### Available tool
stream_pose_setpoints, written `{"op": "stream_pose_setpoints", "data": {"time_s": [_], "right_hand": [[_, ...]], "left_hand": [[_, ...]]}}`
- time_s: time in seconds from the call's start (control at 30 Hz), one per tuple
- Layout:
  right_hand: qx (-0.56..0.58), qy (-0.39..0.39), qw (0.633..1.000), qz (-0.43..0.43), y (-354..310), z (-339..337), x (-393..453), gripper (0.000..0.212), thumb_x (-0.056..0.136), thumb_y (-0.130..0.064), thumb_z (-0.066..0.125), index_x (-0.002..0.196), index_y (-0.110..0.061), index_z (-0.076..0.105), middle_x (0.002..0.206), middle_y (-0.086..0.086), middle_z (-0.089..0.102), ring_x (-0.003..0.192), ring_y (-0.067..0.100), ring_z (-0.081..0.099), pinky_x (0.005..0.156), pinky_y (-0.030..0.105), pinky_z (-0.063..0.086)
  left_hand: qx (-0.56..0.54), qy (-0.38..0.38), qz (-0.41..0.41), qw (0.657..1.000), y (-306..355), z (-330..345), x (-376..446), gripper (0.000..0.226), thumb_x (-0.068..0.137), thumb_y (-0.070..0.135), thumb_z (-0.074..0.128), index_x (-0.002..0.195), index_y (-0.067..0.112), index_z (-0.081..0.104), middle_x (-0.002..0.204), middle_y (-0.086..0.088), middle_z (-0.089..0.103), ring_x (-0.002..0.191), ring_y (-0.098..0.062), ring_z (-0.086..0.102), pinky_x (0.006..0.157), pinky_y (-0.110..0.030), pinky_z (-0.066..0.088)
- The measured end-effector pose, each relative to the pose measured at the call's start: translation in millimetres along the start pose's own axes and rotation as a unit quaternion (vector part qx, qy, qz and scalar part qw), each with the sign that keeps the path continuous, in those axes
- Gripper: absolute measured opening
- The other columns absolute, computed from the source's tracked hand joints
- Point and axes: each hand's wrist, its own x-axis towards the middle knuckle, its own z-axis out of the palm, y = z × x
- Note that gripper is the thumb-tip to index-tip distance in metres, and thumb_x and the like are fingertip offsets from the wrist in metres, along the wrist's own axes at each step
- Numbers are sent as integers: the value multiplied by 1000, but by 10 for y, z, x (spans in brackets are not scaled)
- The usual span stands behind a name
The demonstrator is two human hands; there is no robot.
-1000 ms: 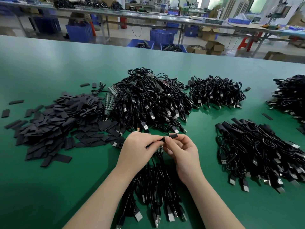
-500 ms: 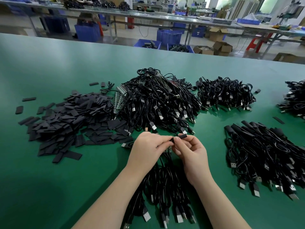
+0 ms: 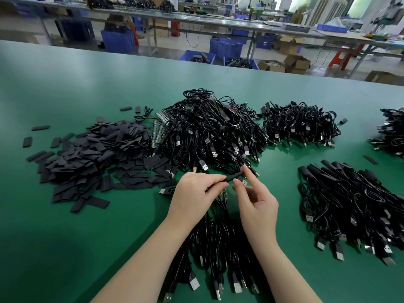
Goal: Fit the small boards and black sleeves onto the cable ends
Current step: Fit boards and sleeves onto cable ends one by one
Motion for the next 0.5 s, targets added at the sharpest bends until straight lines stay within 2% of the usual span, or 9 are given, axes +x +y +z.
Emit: {"op": "stream_pose_setpoints", "data": {"time_s": [0.1, 0.23, 0.33, 0.43, 0.5], "right_hand": [[3, -6, 1000, 8, 34, -9, 5, 42, 93, -16, 68, 117, -50, 60, 67, -20, 66, 51, -1, 46, 54, 8, 37], [2, -26, 999, 26, 60, -7, 16, 42, 92, -18, 69, 116, -51, 59, 78, -14, 73, 54, -3, 47, 55, 10, 41], [6, -30, 999, 28, 50, -19, 34, 41, 92, -17, 69, 118, -48, 61, 86, -18, 74, 65, -1, 60, 62, 10, 46], [41, -26, 998, 38, 55, -8, 42, 44, 93, -16, 67, 126, -44, 58, 107, -21, 73, 86, 1, 70, 74, 11, 51], [28, -41, 998, 35, 45, -5, 42, 44, 94, -16, 66, 124, -47, 57, 102, -27, 72, 89, 4, 71, 76, 12, 51]], "left_hand": [[-13, -6, -15, 1000, -10, 13, -13, 18, 83, 26, 76, 100, 21, 78, 90, 10, 75, 88, -7, 65, 87, -37, 53], [-14, -6, -18, 1000, -3, 19, -37, 21, 81, 26, 76, 102, 21, 78, 89, 8, 75, 90, -13, 65, 85, -35, 53], [-14, -13, -16, 1000, -4, 16, -31, 21, 82, 27, 76, 103, 22, 77, 89, 8, 75, 90, -13, 65, 86, -34, 52], [-9, -10, -14, 1000, -2, 23, -15, 20, 84, 28, 75, 103, 23, 77, 88, 10, 75, 86, -8, 64, 86, -33, 52], [-2, -4, -7, 1000, -6, 24, -16, 20, 84, 27, 73, 103, 22, 77, 87, 10, 75, 84, -5, 61, 85, -32, 51]]}}
